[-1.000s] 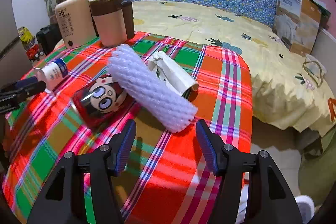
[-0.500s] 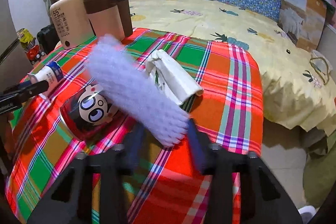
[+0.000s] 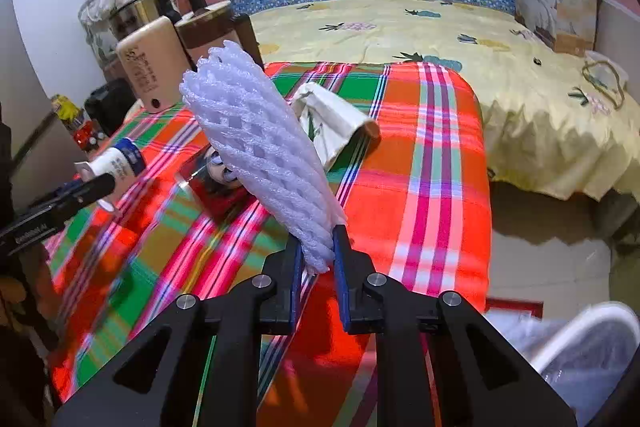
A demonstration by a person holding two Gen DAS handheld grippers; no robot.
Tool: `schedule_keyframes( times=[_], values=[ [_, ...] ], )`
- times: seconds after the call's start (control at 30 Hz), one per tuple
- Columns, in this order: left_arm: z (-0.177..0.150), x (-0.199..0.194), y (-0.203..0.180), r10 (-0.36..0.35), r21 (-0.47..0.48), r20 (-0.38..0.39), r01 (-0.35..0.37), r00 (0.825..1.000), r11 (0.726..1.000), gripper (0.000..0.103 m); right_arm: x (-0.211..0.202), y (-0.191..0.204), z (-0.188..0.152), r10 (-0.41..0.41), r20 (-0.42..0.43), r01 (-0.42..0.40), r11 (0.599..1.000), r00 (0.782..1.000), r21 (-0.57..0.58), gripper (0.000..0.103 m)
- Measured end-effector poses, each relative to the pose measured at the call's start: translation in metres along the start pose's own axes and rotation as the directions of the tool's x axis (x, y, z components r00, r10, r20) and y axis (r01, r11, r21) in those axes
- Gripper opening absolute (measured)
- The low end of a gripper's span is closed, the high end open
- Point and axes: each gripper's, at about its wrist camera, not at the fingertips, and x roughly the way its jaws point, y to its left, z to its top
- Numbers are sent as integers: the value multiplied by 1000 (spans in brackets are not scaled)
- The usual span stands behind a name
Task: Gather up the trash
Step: 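Grasp the white yogurt cup with the left gripper while the right gripper grasps the white foam sleeve, then carry the yogurt cup and foam sleeve over the white bin with both grippers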
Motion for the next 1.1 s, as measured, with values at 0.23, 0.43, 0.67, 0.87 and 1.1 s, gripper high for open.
schedule_keyframes(
  times=[0.23, 0.43, 0.67, 0.87, 1.1],
  values=[
    [-19, -28, -37, -63, 39, 6, 63, 998, 997, 64, -32, 4, -31, 27, 6, -28, 999, 1000, 45, 17],
    [-38, -48, -65, -113, 67, -3, 113, 994, 991, 64, -52, 3, -51, 26, 10, -26, 998, 1000, 65, 17],
    [-58, -71, -95, -161, 107, -5, 160, 987, 981, 64, -75, 1, -74, 27, 21, -29, 995, 999, 98, 17],
    [-70, -82, -113, -190, 130, -19, 191, 982, 973, 64, -91, -1, -87, 23, 42, -27, 993, 999, 113, 17],
    [-79, -87, -133, -214, 161, -34, 217, 976, 963, 64, -103, -7, -96, 6, 67, -15, 992, 998, 129, 17]
  ],
)
